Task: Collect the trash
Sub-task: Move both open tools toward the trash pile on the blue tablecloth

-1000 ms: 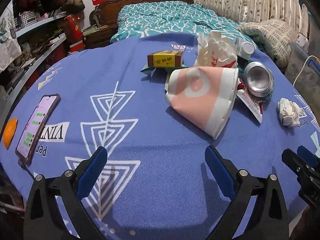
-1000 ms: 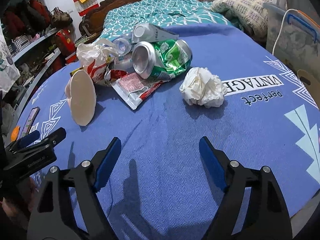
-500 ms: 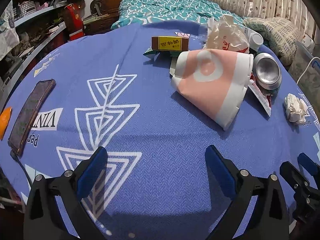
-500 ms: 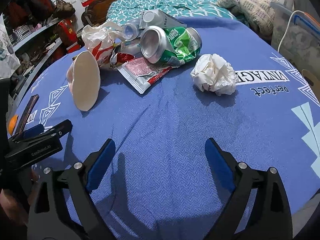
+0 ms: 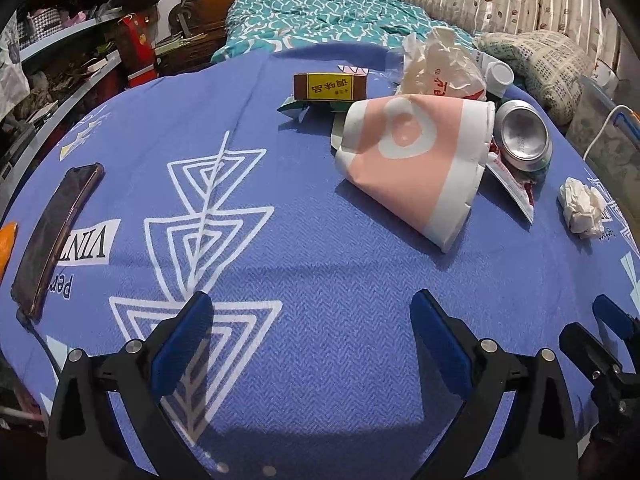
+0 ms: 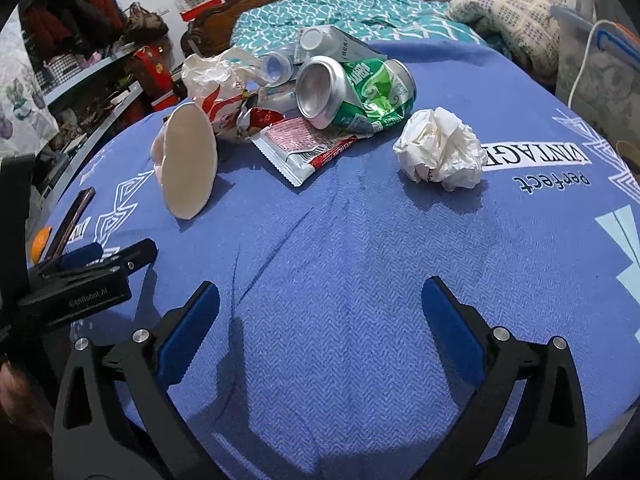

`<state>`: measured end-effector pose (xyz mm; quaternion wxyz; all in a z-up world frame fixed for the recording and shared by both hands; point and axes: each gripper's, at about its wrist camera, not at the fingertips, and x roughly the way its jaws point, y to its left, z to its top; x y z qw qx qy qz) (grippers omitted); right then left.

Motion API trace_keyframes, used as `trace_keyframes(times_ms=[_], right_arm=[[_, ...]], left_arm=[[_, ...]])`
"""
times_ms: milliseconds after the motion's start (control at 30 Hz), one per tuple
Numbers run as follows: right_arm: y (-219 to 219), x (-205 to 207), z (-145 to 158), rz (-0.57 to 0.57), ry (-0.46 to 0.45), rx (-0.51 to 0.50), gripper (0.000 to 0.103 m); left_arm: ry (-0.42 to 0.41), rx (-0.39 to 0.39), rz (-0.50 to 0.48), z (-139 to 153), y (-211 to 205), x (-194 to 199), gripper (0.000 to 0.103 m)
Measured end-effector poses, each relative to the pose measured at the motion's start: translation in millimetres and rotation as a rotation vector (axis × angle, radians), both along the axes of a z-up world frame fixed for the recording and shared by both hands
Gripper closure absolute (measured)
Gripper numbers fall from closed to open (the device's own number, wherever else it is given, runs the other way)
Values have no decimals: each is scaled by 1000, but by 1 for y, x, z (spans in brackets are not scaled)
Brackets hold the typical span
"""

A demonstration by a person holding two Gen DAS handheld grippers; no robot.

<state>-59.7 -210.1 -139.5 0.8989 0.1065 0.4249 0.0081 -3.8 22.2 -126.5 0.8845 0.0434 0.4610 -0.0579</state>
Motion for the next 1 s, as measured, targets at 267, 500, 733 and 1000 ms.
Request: trace_keyframes(times_ms=[267, 500, 733, 1000], right_arm=[[6, 0, -1, 7, 8, -42, 3], [6, 2, -1, -1, 22, -46, 3], [9, 2, -1, 6, 26, -66, 3], [5, 1, 0, -1, 18, -79, 9]], left_arm=[[-12, 4, 3, 0, 0, -1, 7], [-17, 3, -3, -1, 0, -2, 7], [-15, 1, -5, 0, 1, -2, 9], [-78, -15, -24, 15, 1, -9, 9]])
